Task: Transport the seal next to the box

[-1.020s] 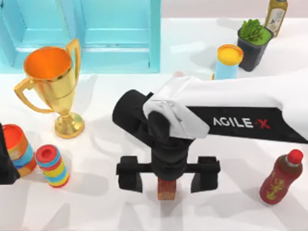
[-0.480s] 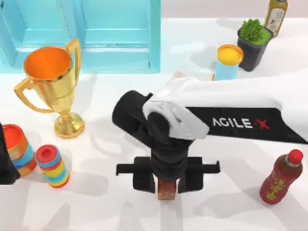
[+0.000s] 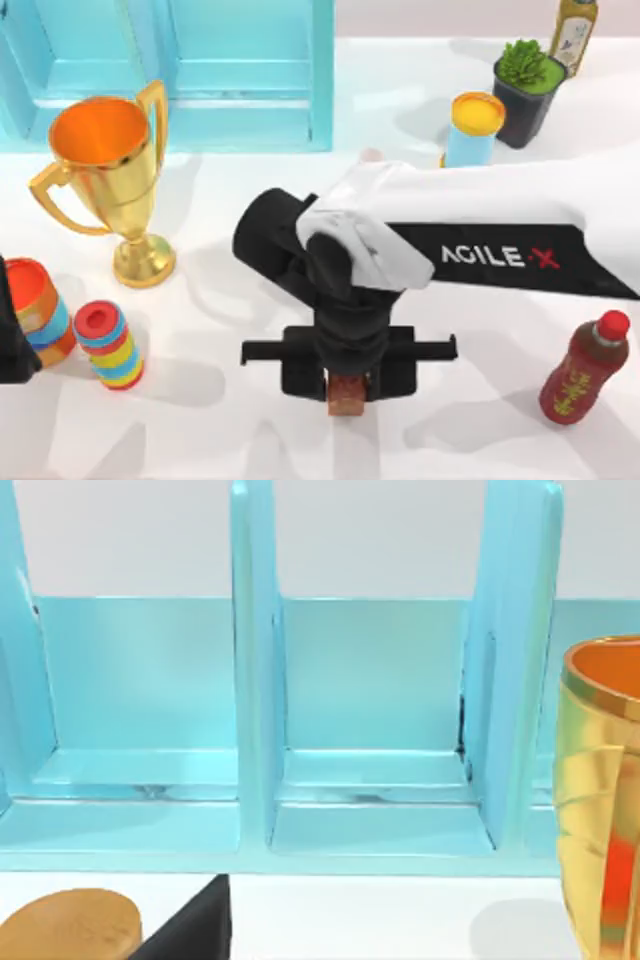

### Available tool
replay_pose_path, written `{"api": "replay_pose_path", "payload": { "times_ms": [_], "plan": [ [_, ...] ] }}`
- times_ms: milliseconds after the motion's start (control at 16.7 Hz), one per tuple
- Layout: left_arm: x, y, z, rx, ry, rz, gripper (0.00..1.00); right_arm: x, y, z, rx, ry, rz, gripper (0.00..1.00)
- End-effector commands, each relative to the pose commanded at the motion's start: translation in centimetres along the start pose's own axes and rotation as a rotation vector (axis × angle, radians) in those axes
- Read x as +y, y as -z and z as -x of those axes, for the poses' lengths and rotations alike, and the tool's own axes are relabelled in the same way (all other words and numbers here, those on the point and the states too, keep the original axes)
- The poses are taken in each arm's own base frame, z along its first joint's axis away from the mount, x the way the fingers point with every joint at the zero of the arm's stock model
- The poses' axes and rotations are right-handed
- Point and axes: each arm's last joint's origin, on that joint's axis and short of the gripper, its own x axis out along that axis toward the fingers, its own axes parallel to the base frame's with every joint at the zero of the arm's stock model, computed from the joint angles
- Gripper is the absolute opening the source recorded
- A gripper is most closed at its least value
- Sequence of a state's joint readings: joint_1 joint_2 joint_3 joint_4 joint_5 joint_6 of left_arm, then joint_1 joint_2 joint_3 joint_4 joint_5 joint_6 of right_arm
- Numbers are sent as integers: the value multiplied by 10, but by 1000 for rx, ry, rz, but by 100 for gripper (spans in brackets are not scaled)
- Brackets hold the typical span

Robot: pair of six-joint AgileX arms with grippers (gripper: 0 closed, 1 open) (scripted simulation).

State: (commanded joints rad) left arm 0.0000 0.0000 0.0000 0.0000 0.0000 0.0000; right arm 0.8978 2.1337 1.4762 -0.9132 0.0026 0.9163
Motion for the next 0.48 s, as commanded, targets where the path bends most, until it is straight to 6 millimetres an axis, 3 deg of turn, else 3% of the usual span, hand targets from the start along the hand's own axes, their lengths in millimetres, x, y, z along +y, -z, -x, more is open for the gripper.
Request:
{"api": "replay_pose_path", "payload": {
  "times_ms": [360, 480],
  "plan": [
    [0, 0, 0, 0, 0, 0, 100, -1, -1, 2, -2, -1, -4, 0],
    [0, 0, 0, 0, 0, 0, 100, -1, -2, 11, -3, -3, -11, 0]
  ]
}}
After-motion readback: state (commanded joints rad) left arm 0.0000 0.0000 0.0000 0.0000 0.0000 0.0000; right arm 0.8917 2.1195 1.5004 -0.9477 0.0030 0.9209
